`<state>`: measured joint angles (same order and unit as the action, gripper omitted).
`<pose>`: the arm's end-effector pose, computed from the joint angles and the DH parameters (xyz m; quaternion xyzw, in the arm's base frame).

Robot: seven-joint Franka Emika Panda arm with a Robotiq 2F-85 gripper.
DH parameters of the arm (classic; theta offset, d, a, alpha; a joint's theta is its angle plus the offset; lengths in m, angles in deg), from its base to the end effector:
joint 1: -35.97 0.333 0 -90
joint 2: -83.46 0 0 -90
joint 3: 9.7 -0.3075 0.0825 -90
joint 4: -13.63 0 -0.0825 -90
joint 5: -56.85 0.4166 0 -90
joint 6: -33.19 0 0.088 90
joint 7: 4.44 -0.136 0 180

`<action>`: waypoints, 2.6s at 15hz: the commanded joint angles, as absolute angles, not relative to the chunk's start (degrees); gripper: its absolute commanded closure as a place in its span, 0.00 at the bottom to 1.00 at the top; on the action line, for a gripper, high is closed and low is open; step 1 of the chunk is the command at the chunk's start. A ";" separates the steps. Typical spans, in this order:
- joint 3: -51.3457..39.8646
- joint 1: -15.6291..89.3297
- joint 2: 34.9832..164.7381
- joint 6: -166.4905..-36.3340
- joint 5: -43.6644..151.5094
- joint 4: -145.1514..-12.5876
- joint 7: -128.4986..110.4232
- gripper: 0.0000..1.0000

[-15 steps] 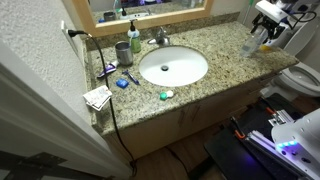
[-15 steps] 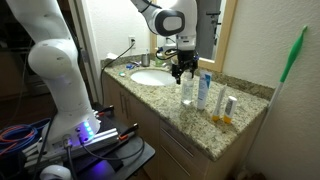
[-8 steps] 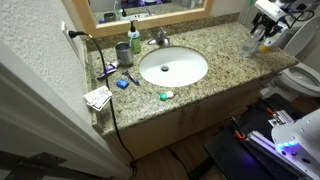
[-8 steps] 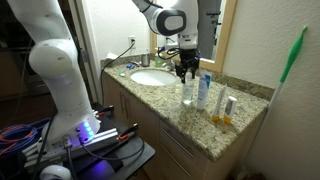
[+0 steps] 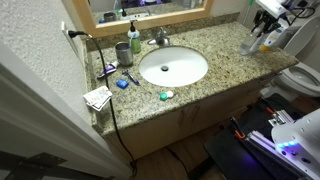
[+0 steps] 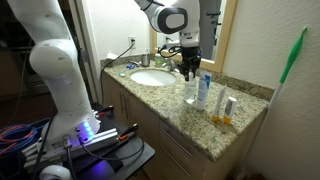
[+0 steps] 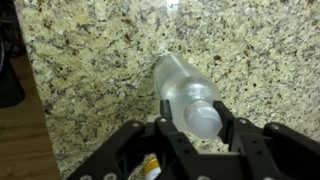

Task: Move the clear bottle to the left side of the sink

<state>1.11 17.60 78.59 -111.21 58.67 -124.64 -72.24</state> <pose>0.4613 -0.2564 0.3026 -0.6503 0.7535 -0.0836 0.0488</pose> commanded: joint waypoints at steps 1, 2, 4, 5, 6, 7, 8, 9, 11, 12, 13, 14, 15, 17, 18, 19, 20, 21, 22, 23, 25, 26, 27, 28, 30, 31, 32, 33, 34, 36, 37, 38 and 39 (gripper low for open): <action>2.66 19.40 75.16 -108.48 65.81 -123.87 -65.61 0.88; 2.74 19.65 73.69 -107.25 67.40 -123.56 -63.70 0.95; 2.27 19.79 70.76 -105.10 66.85 -122.81 -62.10 0.93; 1.74 19.58 70.12 -104.39 65.21 -122.00 -63.08 0.93; 1.65 19.86 69.50 -102.38 65.73 -120.98 -62.47 0.93; 1.41 20.06 68.53 -100.58 65.59 -120.25 -62.28 0.93; 1.05 20.39 67.22 -98.11 65.37 -119.40 -61.67 0.93; 0.78 21.26 65.70 -94.27 66.08 -118.21 -59.83 0.93; -0.31 23.14 62.88 -86.59 67.07 -115.23 -56.86 0.93; -1.26 24.03 61.75 -82.65 67.04 -113.42 -56.25 0.93; -2.80 25.16 60.24 -78.62 66.91 -111.73 -56.41 0.93; -4.20 26.07 58.95 -75.26 66.35 -110.28 -56.20 0.93; -5.11 27.11 58.04 -71.44 66.77 -108.42 -55.44 0.93; -5.61 26.06 58.47 -73.96 66.34 -109.87 -57.40 0.70; -6.31 26.57 57.54 -72.61 66.36 -109.26 -57.39 0.70; -6.52 26.69 57.06 -72.13 66.37 -109.13 -57.37 0.70; -6.40 26.65 57.04 -72.06 66.38 -109.15 -57.25 0.93; -7.10 26.91 57.44 -72.27 65.67 -109.40 -57.15 0.93; -8.14 28.49 57.57 -71.55 66.62 -109.62 -56.07 0.93; -9.76 30.31 57.66 -70.51 67.58 -109.59 -55.07 0.93; -13.60 33.55 58.47 -69.88 69.66 -109.22 -55.68 0.93; -15.25 35.30 59.51 -69.74 71.06 -108.61 -55.70 0.93; -17.22 37.29 60.80 -69.81 72.59 -107.70 -55.81 0.93; -17.68 38.74 61.77 -69.01 74.57 -106.87 -54.62 0.93; -18.42 38.38 59.92 -71.12 73.62 -109.40 -56.30 0.70; -18.87 39.34 60.45 -71.01 74.55 -109.18 -56.09 0.70; -18.84 39.64 60.77 -70.89 74.84 -109.01 -55.80 0.70; -18.56 39.56 60.93 -70.66 74.89 -108.85 -55.27 0.93; -18.98 39.60 61.77 -70.86 74.33 -108.97 -55.52 0.93; -21.71 41.41 65.03 -71.13 73.61 -107.00 -55.60 0.93; -24.02 42.66 67.54 -71.55 72.72 -105.26 -55.90 0.93; -26.37 43.61 69.99 -72.14 71.07 -103.43 -56.88 0.93; -28.35 44.54 72.08 -71.89 68.87 -101.54 -57.65 0.93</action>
<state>-23.37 41.97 64.91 -71.45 73.16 -107.86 -55.57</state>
